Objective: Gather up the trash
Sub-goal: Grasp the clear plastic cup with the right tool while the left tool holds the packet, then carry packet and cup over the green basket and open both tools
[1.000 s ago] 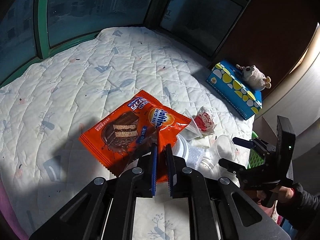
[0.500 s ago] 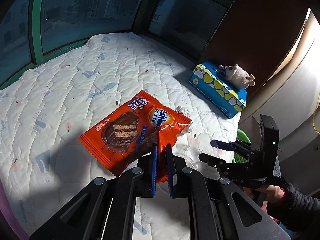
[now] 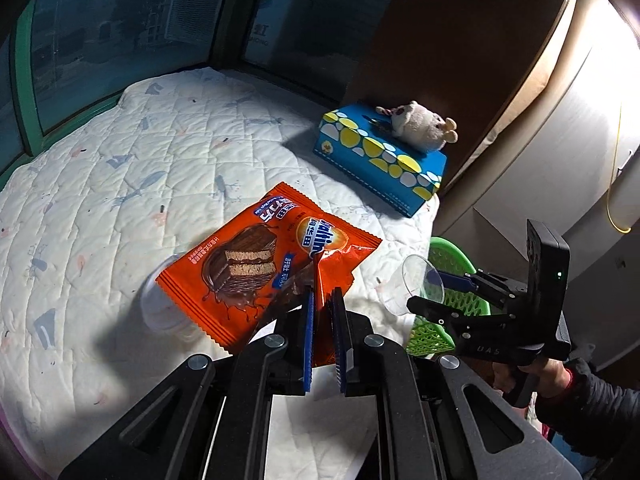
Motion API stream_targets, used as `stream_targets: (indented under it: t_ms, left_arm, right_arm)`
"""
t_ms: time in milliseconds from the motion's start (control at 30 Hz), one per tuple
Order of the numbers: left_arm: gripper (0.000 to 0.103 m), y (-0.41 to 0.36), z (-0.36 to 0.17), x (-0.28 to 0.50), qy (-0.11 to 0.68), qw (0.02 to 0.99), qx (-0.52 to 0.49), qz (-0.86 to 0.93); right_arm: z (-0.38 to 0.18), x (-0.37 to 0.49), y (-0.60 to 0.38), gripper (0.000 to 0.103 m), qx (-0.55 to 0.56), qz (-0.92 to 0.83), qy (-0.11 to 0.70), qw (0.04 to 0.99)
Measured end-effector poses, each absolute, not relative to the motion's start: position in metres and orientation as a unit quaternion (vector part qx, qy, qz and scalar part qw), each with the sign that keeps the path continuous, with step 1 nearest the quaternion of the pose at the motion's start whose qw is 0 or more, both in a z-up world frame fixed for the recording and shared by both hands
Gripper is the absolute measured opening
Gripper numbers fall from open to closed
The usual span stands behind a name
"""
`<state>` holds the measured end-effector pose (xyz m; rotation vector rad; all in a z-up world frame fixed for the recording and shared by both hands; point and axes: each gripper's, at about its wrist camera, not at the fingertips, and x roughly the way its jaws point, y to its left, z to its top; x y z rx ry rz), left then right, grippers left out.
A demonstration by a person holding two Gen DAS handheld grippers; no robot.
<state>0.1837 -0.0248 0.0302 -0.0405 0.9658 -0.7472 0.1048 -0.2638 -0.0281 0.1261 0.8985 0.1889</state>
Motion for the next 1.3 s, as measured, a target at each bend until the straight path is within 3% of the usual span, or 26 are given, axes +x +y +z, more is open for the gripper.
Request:
stream_targets:
  t_ms: [1000, 1100, 1133, 1300]
  left_arm:
    - [0.009, -0.312, -0.031, 0.1, 0.516, 0.705, 0.07, -0.481]
    - [0.024, -0.327, -0.037, 0.097, 0.523, 0.7, 0.075, -0.481]
    - [0.041, -0.33, -0.039, 0.097, 0.524, 0.701, 0.074, -0.478]
    - [0.046, -0.336, -0.044, 0.097, 0.528, 0.699, 0.066, -0.478]
  right_arm:
    - [-0.045, -0.05, -0.48, 0.063, 0.16, -0.12, 0.409, 0.891]
    - [-0.048, -0.054, -0.487, 0.063, 0.17, -0.123, 0.407, 0.889]
    - [-0.049, -0.056, -0.489, 0.063, 0.172, -0.124, 0.407, 0.888]
    - [-0.053, -0.06, -0.494, 0.063, 0.18, -0.127, 0.407, 0.886]
